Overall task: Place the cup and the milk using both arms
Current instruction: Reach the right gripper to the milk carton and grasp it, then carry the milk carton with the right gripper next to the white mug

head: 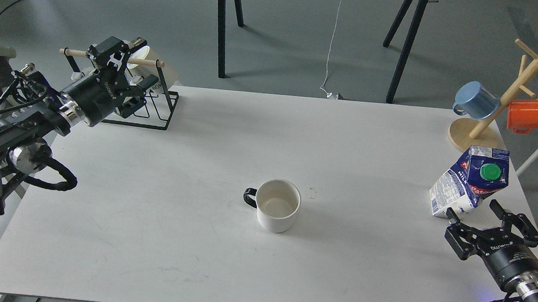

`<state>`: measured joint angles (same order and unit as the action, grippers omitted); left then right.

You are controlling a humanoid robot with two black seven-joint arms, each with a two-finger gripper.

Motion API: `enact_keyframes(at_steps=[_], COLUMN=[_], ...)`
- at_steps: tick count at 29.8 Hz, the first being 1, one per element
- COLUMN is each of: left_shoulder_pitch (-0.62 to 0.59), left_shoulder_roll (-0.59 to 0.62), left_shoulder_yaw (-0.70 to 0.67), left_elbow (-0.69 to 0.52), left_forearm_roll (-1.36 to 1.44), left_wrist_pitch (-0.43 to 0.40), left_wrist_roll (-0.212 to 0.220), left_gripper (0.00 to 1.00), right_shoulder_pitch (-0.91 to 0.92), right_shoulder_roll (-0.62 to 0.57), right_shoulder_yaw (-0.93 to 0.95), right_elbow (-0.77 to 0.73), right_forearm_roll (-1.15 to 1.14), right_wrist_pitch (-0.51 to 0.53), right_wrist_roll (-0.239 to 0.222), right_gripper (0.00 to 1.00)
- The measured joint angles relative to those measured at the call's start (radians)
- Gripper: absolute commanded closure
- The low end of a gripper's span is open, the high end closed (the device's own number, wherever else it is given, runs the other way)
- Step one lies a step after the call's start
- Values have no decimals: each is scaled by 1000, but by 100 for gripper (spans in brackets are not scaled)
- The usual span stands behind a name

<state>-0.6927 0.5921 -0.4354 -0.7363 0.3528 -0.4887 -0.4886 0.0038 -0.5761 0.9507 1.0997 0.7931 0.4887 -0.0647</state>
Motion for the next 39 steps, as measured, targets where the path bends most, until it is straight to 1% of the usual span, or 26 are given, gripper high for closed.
enact_keyframes(at_steps=[7,19,23,26,27,29,31,33,36,39], left_shoulder_pitch=[5,11,13,13,13,15,18,19,19,19], left_shoulder_roll=[3,4,4,3,3,2,0,-3,-4,-4], left_shoulder_yaw=[1,3,3,3,3,4,4,4,4,4], left_elbow=[1,9,24,27,28,31,41,52,61,64], left_forearm_roll=[0,0,0,0,0,0,0,0,0,0], left_wrist_pitch=[0,0,0,0,0,0,0,0,0,0], left_wrist_roll=[0,0,0,0,0,0,0,0,0,0], left_gripper=[9,9,9,8,8,8,8,8,8,8], right_shoulder_pitch=[15,78,82,83,83,83,83,83,82,82], right_shoulder_roll=[1,20,35,43,44,48,50,51,52,56], right_shoulder_yaw=[37,34,33,33,33,34,36,37,39,39], right_elbow=[-28,-51,-53,-53,-54,-54,-54,-54,-62,-67], right_forearm_roll=[20,18,17,17,17,16,15,13,11,11], right_wrist_pitch=[0,0,0,0,0,0,0,0,0,0], right_wrist_roll=[-1,-1,-1,-1,-1,-1,-1,-1,-1,-1], right_gripper=[5,5,8,18,24,38,48,53,59,62])
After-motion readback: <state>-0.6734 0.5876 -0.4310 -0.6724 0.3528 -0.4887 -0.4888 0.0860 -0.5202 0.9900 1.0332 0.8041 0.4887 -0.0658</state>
